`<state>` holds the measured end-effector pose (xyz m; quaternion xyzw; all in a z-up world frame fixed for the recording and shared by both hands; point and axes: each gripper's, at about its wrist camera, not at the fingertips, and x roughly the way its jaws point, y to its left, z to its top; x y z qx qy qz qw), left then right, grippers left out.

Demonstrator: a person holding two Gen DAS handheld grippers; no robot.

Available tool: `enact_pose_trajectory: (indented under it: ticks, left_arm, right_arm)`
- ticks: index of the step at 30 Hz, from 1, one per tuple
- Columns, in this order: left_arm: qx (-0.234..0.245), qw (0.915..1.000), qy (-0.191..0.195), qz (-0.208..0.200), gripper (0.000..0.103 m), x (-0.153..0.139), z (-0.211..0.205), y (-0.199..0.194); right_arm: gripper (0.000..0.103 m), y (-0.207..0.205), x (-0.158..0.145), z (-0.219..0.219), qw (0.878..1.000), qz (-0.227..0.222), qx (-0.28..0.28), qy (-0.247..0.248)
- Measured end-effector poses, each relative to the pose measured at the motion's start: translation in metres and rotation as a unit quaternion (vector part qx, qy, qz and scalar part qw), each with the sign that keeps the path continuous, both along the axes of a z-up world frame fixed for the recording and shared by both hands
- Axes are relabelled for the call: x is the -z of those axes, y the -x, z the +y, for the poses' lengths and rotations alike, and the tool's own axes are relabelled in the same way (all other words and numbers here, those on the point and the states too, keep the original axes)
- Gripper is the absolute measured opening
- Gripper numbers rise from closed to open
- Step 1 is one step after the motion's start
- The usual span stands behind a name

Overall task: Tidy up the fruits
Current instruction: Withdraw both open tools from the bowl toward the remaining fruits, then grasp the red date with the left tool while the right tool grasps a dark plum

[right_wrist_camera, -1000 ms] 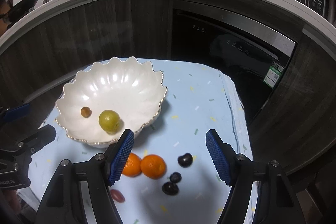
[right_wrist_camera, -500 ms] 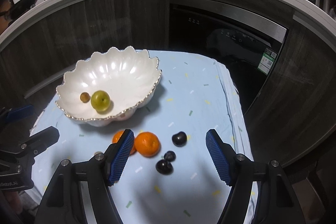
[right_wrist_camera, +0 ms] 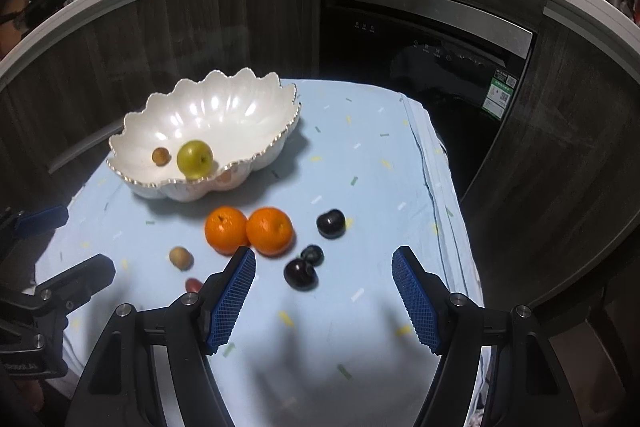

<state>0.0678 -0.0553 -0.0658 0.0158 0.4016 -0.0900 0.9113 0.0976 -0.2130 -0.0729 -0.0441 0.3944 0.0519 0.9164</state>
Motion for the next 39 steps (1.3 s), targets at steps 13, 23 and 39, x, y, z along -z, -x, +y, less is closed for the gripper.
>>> enact_pose_trajectory:
  ticks: [13, 23, 39]
  left_arm:
    - [0.022, 0.9997, -0.004, 0.012, 0.091, 0.019, -0.016, 0.013]
    - [0.049, 0.9983, 0.005, 0.033, 0.091, 0.035, -0.024, 0.016]
    - [0.056, 0.9976, -0.023, 0.034, 0.082, 0.063, -0.04, 0.024]
  right_arm:
    - [0.072, 0.02, 0.018, -0.013, 1.0, 0.003, -0.002, 0.006]
    - [0.072, 0.023, 0.028, -0.013, 1.0, 0.005, -0.015, 0.008]
    - [0.072, 0.012, 0.051, -0.008, 0.998, 0.009, -0.053, 0.011]
